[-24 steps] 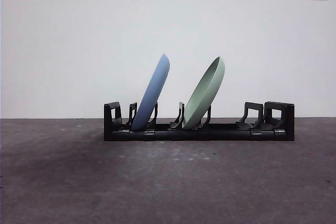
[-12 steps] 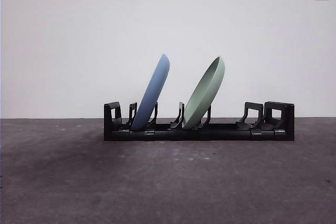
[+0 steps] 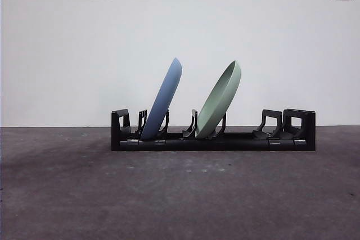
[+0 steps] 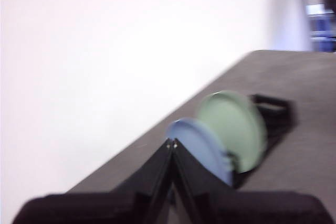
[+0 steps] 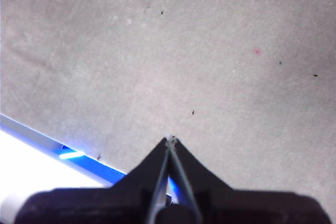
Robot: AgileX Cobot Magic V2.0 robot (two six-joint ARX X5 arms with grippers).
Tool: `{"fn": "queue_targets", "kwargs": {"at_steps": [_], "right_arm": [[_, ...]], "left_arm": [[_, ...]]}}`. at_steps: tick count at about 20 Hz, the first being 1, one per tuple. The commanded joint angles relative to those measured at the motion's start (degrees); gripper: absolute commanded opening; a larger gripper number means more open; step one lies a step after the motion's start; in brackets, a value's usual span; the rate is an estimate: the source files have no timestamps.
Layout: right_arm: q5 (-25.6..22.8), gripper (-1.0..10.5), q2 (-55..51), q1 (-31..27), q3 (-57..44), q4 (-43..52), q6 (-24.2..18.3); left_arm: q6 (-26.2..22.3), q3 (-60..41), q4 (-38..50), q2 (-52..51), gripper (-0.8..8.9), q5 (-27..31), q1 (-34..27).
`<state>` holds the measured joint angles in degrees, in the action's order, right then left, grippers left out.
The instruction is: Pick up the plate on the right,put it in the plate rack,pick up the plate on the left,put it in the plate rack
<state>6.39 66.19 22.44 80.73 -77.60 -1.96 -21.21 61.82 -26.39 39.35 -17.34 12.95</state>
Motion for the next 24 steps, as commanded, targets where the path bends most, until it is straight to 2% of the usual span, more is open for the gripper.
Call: {"fn": "queue_targets", "kwargs": {"at_steps": [1, 6, 9, 12, 16, 24], "right_arm": [[-0.04, 0.0, 0.44, 0.04, -0.22, -1.22, 0.24], [-0.04, 0.0, 0.44, 0.04, -0.22, -1.22, 0.24], [-0.02, 0.0, 0.46, 0.04, -0.22, -1.22, 0.24], [-0.04, 0.0, 0.46, 0.04, -0.22, -1.22, 0.24], [-0.02, 0.0, 0.46, 0.04, -0.22, -1.22, 0.24], [-0.04, 0.0, 0.46, 0.02, -0.22, 0.15, 0.24]], "left_arm": [[-1.36, -11.87, 6.03, -7.17, -0.04, 0.52, -5.4], [1.92, -35.1, 15.85, -21.62, -0.04, 1.66, -10.38], [6.36, -44.11, 16.2, -27.69, -0.04, 5.16, -11.47], [7.98, -50.93, 16.2, -33.03, -0.04, 7.06, -12.02], [10.82, -57.33, 16.17, -39.23, -0.04, 7.1, -12.02], [16.46, -61.18, 16.9, -39.12, -0.04, 6.84, -13.07]]}}
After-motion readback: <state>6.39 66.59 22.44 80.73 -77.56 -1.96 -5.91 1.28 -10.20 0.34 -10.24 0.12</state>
